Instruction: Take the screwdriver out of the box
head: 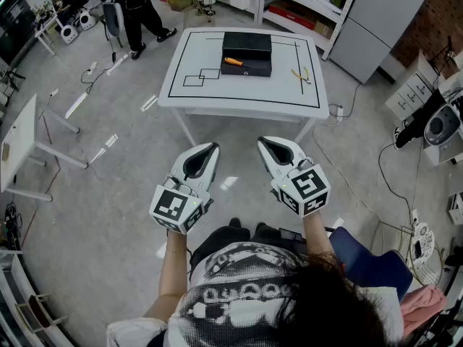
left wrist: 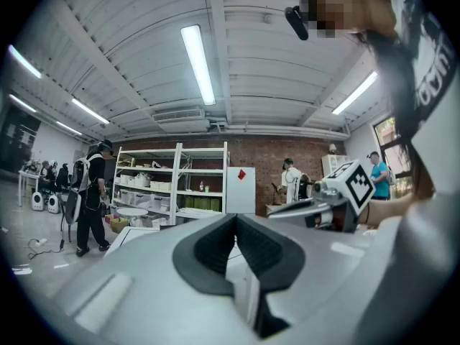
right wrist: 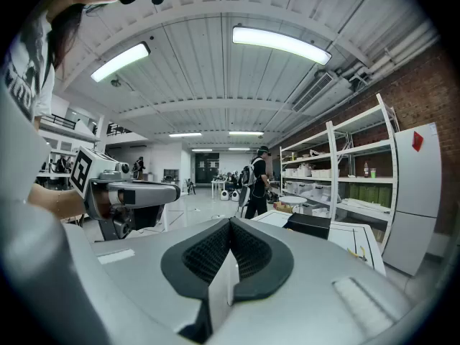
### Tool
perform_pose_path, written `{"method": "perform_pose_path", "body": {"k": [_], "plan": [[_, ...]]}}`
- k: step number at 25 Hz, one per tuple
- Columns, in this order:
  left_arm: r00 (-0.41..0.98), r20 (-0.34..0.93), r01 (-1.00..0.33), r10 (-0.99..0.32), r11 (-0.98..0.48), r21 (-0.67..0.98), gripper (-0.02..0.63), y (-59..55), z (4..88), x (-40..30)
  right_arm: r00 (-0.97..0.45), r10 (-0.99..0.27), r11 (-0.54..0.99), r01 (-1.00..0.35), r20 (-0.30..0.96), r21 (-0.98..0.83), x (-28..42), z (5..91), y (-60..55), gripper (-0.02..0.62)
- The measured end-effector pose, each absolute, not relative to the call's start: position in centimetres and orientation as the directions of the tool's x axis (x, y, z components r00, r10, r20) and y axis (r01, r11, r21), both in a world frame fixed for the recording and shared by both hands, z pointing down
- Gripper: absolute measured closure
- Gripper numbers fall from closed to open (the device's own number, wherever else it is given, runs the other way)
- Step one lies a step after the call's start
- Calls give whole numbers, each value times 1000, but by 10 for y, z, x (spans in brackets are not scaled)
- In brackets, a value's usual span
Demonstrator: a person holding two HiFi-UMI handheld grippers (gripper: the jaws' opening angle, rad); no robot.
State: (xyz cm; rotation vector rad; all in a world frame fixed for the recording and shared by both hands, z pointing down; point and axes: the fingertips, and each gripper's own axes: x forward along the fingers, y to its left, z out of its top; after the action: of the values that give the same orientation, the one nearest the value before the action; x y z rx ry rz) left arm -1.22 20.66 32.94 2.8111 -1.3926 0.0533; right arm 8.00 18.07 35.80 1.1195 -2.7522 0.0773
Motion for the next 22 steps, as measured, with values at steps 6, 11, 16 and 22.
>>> {"method": "perform_pose_path", "body": {"k": [6,11,16,22], "plan": [[616,40,-788,-787,-615,22,606,204,341,-38,-699,-694,709,-706,175,-8,54,364,176,598],[629,51,-777,-776,-628,37,606,195,351,-53,-692,-697,701,-713,187,-28,36,373,174,598],[641,46,-767,-766,-639,60,606,184,353,-60,-688,-691,701,-713,219,-29,27,382,167,598],[651,51,-759,-757,-648,66,606,159,359,-61,-687,-684,702,-712,247,-35,23,392,138,598]]}}
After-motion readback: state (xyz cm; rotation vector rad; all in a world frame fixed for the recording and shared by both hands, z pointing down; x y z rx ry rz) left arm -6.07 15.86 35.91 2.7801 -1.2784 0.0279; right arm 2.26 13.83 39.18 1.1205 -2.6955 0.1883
